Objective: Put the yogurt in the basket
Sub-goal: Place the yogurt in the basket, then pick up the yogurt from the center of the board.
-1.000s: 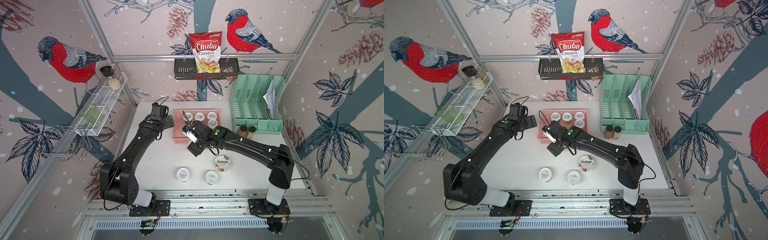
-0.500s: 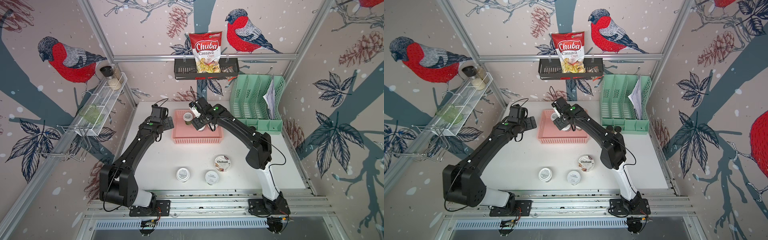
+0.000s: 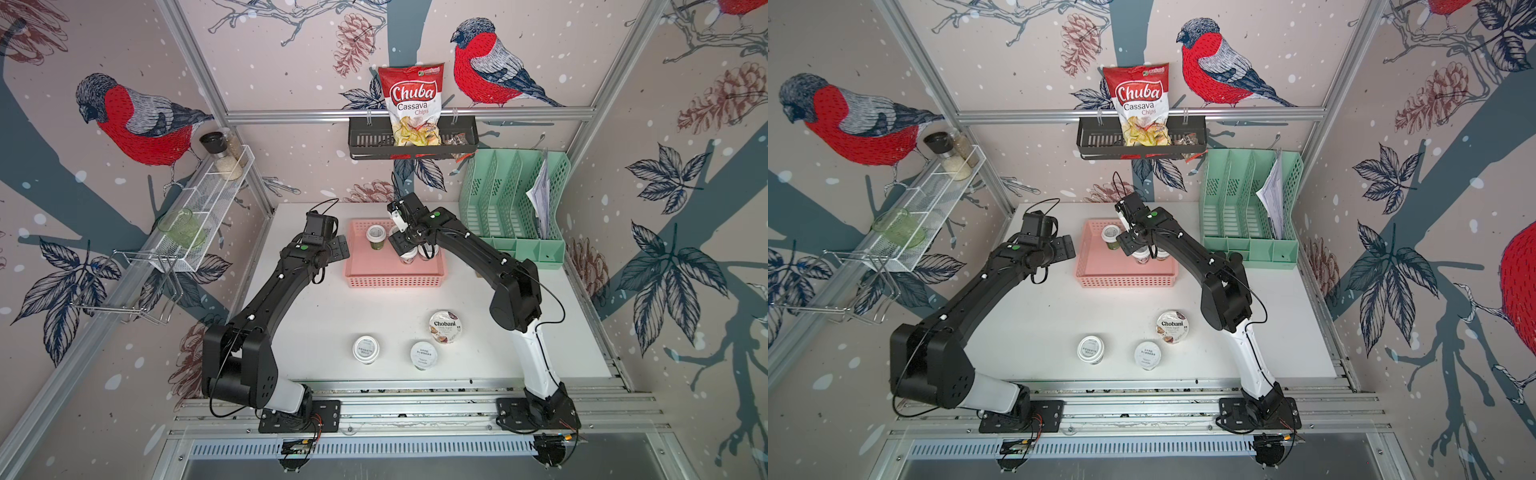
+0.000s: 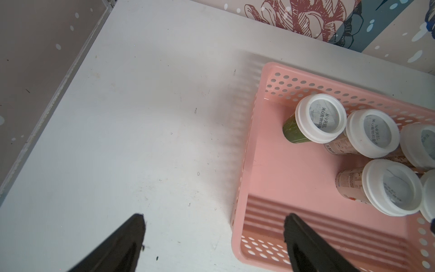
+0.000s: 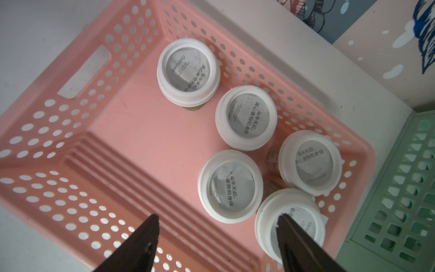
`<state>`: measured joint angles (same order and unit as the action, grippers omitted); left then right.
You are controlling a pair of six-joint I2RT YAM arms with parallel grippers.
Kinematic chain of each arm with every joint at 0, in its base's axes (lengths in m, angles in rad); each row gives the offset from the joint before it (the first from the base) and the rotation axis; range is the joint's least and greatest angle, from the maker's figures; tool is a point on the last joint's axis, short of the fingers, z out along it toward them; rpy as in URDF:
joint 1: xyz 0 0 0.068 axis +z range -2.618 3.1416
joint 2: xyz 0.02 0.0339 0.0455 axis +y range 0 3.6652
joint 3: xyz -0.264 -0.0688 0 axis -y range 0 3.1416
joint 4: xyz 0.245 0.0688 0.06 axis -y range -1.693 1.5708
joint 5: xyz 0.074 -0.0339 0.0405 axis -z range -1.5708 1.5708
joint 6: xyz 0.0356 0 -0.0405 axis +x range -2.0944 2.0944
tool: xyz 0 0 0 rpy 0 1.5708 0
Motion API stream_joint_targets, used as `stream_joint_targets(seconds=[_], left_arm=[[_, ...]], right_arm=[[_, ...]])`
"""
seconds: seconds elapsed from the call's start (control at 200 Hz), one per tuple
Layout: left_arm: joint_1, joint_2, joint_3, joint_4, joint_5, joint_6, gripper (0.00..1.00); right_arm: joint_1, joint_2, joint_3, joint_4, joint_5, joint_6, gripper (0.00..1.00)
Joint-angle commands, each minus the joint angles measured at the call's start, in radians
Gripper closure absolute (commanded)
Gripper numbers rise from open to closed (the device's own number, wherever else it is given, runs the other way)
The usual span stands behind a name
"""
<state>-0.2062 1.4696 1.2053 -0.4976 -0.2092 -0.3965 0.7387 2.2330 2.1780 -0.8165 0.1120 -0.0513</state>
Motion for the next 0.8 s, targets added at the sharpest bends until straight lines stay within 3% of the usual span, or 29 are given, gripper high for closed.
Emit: stream_joint_targets(seconds=[0.0, 0.445, 0.675, 0.795], left_arm=[[0.004, -0.001, 0.002, 0.03, 0.008, -0.005, 0.05], [0.015, 0.004, 0.002, 0.041, 0.024, -0.007, 0.05], [0.034, 0.005, 0.005, 0.034, 0.004, -0.007, 0.05], [0.043, 0.004, 0.007, 0.031, -0.001, -0.006, 0.05]], right_arm=[[0.005, -0.029, -0.003, 0.052, 0.007, 0.042, 0.19], [0.097, -0.334, -0.425, 0.2, 0.011, 0.08, 0.21], [0.317, -0.463, -0.65, 0.266, -0.047, 0.03, 0.16], [0.435, -0.491, -0.728, 0.299, -0.076, 0.025, 0.08]])
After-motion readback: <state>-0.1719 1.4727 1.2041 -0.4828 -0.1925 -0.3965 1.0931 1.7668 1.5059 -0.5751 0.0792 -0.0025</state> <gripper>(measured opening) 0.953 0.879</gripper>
